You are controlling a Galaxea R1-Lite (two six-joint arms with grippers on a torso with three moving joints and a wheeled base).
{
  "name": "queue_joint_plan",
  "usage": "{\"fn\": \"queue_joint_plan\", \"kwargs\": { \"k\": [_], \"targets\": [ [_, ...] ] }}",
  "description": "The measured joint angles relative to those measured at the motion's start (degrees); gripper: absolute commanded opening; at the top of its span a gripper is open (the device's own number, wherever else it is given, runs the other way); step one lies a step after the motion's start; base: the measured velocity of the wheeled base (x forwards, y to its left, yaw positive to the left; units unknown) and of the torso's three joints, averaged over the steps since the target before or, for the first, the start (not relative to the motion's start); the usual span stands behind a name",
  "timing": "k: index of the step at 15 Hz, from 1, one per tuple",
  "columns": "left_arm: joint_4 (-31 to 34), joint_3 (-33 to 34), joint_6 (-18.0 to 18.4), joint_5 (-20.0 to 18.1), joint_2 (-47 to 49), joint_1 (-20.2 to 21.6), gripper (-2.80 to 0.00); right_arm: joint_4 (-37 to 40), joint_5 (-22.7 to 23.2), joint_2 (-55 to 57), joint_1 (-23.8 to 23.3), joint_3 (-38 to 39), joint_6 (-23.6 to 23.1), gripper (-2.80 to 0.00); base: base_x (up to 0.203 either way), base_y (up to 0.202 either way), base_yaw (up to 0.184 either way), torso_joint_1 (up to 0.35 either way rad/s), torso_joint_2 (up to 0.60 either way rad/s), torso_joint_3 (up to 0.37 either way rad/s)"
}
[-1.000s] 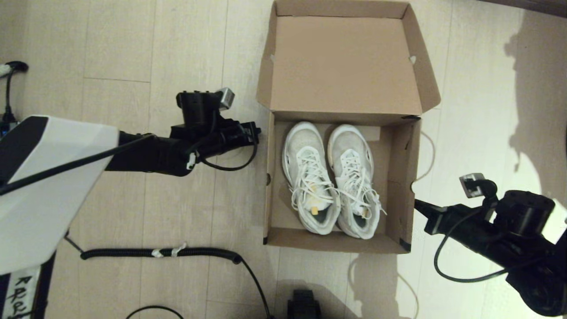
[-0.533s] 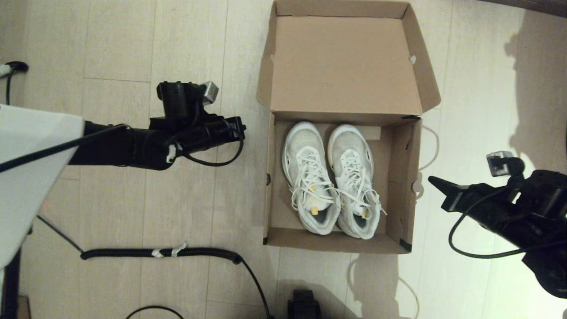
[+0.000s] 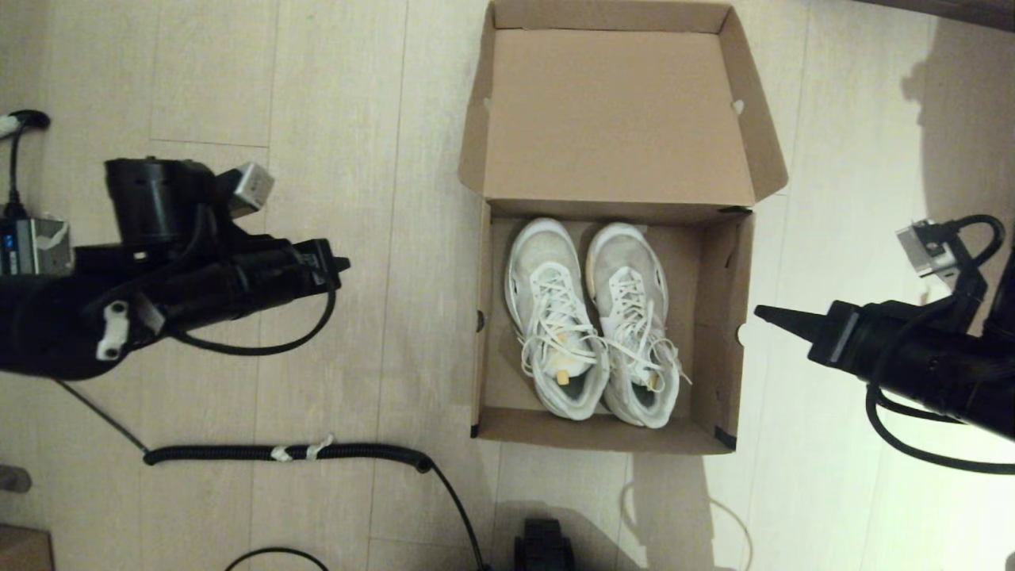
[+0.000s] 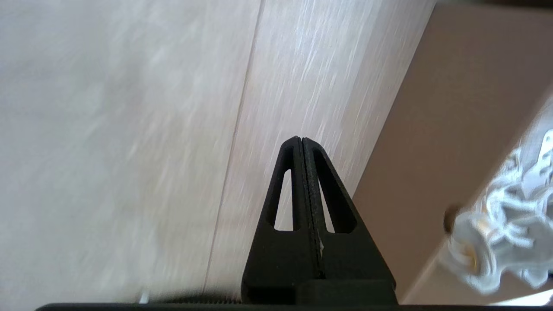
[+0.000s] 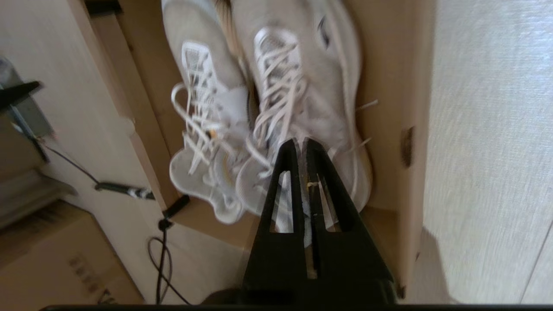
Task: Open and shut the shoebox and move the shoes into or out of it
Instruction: Put the shoes out of the shoe box
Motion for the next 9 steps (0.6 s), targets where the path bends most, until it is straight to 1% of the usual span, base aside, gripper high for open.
{"fn": "queue_joint_plan", "kwargs": {
  "k": [2, 3, 4, 9],
  "targets": [
    [-1.9, 3.5, 0.1, 2.1, -2.6, 0.4, -2.8, 0.8, -8.9, 0.6, 6.5, -0.5, -0.5, 0.0, 0.0, 0.0, 0.0, 0.0, 0.0, 0.0],
    [-2.7, 4.4, 0.2, 2.7, -3.4, 0.4, -2.8, 0.9, -12.4, 1.4, 8.8, -0.6, -0.5, 0.0, 0.0, 0.0, 0.0, 0.0, 0.0, 0.0],
    [-2.9, 5.0, 0.2, 2.8, -4.0, 0.4, -2.8, 1.2, -14.3, 2.2, 10.8, -0.7, -0.4, 0.0, 0.0, 0.0, 0.0, 0.0, 0.0, 0.0],
    [-4.1, 7.4, 0.2, 2.9, -5.9, 1.1, -2.8, 1.6, -15.5, 7.5, 17.2, -2.0, 0.5, 0.0, 0.0, 0.0, 0.0, 0.0, 0.0, 0.0]
  ]
}}
